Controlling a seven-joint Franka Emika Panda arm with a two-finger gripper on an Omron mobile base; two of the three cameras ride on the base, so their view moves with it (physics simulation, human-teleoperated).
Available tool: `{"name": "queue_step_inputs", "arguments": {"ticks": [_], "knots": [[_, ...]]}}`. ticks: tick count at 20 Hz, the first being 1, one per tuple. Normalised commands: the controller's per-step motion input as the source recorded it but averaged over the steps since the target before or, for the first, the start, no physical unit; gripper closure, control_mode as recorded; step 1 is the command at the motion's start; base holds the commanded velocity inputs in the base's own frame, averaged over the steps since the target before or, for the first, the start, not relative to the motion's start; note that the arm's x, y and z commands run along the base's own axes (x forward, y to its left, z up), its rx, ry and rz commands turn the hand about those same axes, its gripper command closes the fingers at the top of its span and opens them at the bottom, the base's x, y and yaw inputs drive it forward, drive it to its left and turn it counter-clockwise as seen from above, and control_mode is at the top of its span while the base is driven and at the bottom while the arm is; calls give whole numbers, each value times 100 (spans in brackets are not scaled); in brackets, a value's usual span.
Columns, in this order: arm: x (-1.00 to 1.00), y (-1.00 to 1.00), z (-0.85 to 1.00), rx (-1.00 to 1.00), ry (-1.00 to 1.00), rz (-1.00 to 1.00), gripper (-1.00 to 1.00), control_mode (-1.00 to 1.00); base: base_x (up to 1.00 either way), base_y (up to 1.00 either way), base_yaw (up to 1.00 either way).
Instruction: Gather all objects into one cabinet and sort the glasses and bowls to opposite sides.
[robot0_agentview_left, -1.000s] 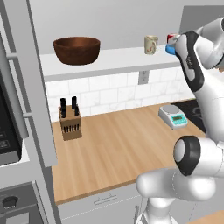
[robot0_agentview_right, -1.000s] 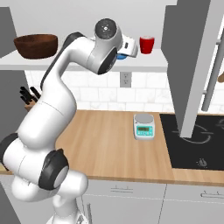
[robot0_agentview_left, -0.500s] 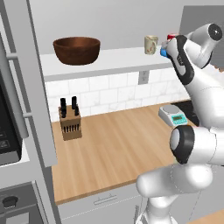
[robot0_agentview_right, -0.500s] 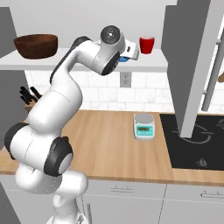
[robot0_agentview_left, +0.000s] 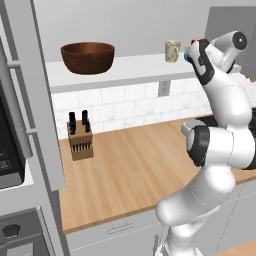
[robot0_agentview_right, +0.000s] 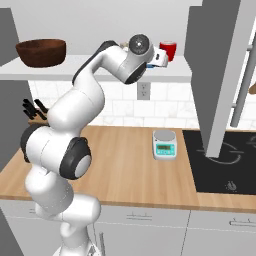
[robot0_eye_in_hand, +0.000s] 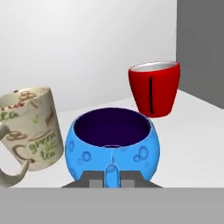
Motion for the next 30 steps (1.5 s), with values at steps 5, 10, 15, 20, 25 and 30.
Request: {"name": "queue_step_inputs", "arguments": {"ticks": [5,10,15,20,25,30], "knots": [[6,-16,2,1,0,4,-100,-100,0,0,0],[0,1,32,5,-1,9,-100,-100,0,0,0],[-41,-8,53,4,-17,11,-100,-100,0,0,0],[-40,18,-24,-4,-2,1,-100,-100,0,0,0],[-95,40,-70,-21,2,-4,-100,-100,0,0,0],[-100,37,-8,-12,1,-19,-100,-100,0,0,0]]}}
